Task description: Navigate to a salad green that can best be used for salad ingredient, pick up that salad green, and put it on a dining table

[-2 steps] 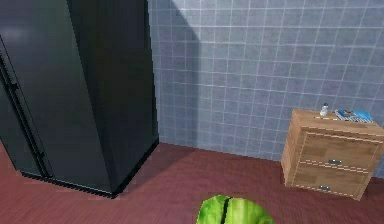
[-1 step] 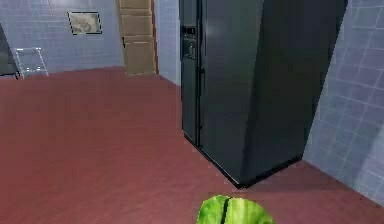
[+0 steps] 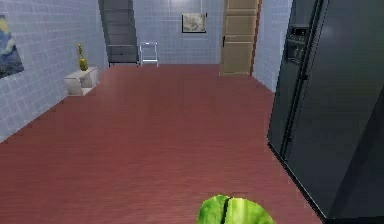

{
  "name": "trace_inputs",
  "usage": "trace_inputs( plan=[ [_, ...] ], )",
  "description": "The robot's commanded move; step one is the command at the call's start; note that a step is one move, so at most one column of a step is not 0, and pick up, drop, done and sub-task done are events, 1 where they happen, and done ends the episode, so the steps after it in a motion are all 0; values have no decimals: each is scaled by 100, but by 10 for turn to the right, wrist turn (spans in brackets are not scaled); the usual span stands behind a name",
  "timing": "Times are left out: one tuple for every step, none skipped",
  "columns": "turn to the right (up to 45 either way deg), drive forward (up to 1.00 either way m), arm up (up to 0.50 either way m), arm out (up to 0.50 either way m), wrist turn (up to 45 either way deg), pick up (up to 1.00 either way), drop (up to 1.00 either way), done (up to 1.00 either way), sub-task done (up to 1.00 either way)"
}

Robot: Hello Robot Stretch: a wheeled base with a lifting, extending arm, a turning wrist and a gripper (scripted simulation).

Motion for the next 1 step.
trace_inputs(
  plan=[
    [0,100,0,0,0,0,0,0,0]
  ],
)
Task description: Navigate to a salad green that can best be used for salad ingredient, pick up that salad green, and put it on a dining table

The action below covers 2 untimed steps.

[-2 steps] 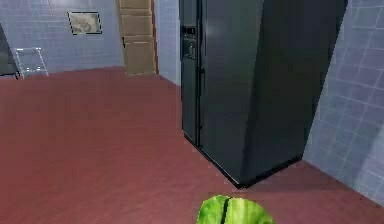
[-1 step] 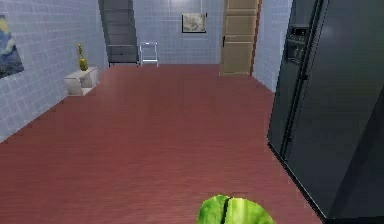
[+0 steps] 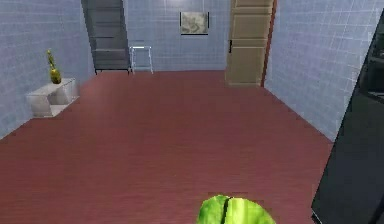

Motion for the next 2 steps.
trace_inputs(
  plan=[
    [0,100,0,0,0,0,0,0,0],
    [0,100,0,0,0,0,0,0,0]
  ],
)
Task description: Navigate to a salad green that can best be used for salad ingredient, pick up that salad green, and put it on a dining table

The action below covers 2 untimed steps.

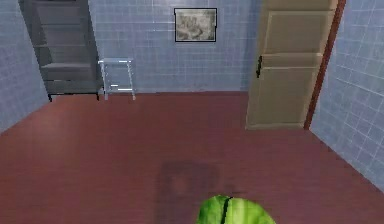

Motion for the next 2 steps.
trace_inputs(
  plan=[
    [0,100,0,0,0,0,0,0,0],
    [0,100,0,0,0,0,0,0,0]
  ],
)
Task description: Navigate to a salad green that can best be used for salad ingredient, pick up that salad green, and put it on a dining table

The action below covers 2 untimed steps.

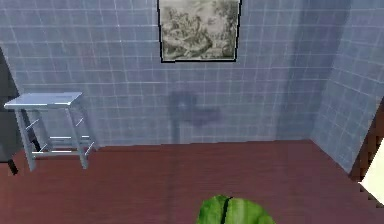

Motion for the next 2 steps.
trace_inputs(
  plan=[
    [-30,0,0,0,0,0,0,0,0],
    [0,70,0,0,0,0,0,0,0]
  ],
)
